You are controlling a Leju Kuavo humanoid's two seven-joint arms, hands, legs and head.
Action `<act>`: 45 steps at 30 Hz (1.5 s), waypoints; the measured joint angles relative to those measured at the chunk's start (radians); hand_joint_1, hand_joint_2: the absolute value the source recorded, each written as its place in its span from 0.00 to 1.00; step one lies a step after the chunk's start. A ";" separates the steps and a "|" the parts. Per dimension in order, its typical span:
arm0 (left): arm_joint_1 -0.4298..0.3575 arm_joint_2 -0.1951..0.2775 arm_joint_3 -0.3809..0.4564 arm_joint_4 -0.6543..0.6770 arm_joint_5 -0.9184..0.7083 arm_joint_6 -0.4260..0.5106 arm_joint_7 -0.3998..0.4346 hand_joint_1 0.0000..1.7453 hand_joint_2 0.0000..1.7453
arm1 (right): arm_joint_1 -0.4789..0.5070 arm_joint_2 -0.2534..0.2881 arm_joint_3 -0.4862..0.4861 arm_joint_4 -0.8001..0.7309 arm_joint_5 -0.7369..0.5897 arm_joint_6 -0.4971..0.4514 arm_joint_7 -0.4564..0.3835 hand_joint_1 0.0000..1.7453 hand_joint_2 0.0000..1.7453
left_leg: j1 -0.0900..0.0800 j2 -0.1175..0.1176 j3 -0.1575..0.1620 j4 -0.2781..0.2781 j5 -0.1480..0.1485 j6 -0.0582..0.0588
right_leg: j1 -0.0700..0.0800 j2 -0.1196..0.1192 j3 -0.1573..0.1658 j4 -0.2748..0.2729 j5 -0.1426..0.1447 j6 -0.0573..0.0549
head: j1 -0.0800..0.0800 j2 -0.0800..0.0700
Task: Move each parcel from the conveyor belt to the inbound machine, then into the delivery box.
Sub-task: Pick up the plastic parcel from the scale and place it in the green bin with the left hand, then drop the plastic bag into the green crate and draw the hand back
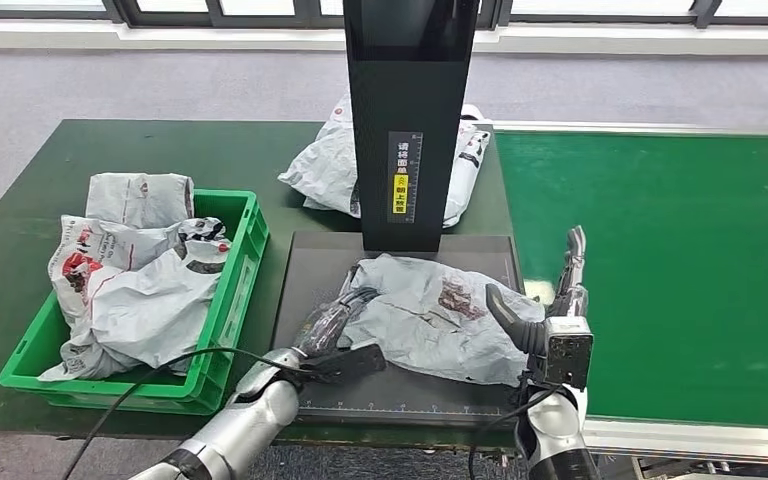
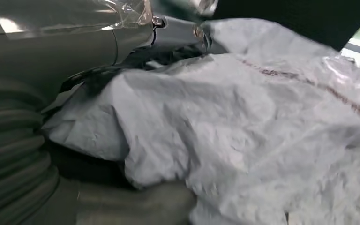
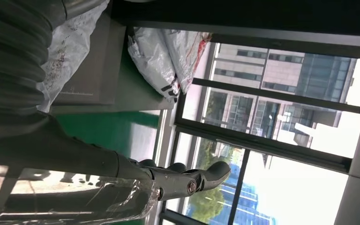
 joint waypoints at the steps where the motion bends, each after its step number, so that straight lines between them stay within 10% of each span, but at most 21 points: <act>1: -0.008 -0.004 -0.007 0.010 -0.025 0.043 0.026 1.00 1.00 | 0.004 0.002 -0.008 -0.002 0.004 0.000 0.001 0.00 1.00 | 0.000 0.000 0.000 0.000 0.000 0.000 | 0.000 0.000 0.000 0.000 0.000 0.000 | 0.000 0.000; 15: -0.053 -0.015 -0.021 0.056 -0.071 0.194 0.075 1.00 1.00 | 0.040 0.019 -0.054 -0.022 0.019 -0.002 0.003 0.00 1.00 | 0.000 0.005 0.001 0.000 0.001 -0.001 | 0.001 0.005 -0.002 0.001 0.001 -0.001 | 0.000 0.000; 21: -0.034 -0.012 0.029 -0.022 -0.123 0.422 0.041 1.00 1.00 | 0.048 0.028 -0.062 -0.029 0.026 -0.006 0.002 0.00 1.00 | 0.000 0.006 -0.003 0.000 0.001 -0.001 | 0.001 0.006 -0.006 0.001 0.002 -0.001 | 0.000 0.000; 30: 0.042 -0.017 0.351 -0.617 -0.664 0.453 0.113 1.00 1.00 | 0.048 0.034 -0.062 -0.034 0.023 -0.047 0.000 0.00 1.00 | 0.000 0.009 -0.004 0.000 0.001 -0.002 | 0.001 0.010 -0.009 0.001 0.002 -0.001 | 0.000 0.000; 45: 0.144 0.016 0.862 -1.109 -0.602 0.456 -0.113 1.00 1.00 | 0.145 0.034 -0.068 -0.140 0.007 -0.057 0.013 0.00 1.00 | 0.002 0.010 -0.005 0.000 -0.001 -0.004 | 0.002 0.011 -0.010 0.002 0.000 -0.003 | 0.000 0.000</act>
